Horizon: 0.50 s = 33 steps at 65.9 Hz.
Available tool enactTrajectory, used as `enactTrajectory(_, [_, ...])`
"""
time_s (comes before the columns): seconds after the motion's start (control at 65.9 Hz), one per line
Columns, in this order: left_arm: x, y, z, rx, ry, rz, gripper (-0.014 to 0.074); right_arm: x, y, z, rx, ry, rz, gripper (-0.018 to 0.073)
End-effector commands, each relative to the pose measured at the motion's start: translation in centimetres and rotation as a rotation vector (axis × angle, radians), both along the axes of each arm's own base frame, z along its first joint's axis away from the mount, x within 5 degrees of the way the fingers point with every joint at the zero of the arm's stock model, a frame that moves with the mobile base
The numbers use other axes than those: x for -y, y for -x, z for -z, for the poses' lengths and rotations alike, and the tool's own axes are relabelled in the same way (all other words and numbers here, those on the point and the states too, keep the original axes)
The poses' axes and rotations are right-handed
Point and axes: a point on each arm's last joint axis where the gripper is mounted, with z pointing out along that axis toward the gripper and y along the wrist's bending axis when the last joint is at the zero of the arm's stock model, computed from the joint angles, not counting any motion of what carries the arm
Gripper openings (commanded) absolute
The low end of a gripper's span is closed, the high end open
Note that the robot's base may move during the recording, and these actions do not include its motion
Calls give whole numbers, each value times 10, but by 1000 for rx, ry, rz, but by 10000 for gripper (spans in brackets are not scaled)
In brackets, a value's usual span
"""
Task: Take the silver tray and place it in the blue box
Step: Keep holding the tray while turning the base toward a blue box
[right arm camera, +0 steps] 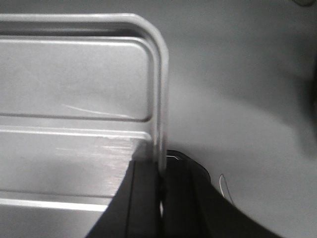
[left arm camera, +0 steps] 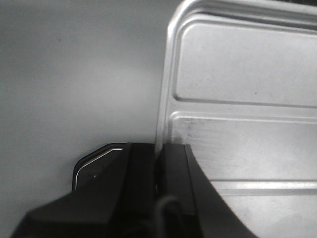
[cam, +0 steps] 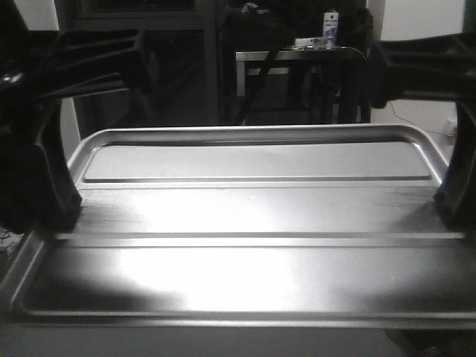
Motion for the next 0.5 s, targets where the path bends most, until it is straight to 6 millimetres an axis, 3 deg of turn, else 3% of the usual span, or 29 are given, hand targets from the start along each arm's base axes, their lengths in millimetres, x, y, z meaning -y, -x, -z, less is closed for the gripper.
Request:
enactTrajectory(0.0, [-2, -1, -13, 48, 36, -2, -104, 3, -3, -12, 58, 0, -12, 51])
enactTrajectory(0.486, [-2, -1, -13, 48, 36, -2, -104, 3, -3, -11, 58, 1, -11, 51])
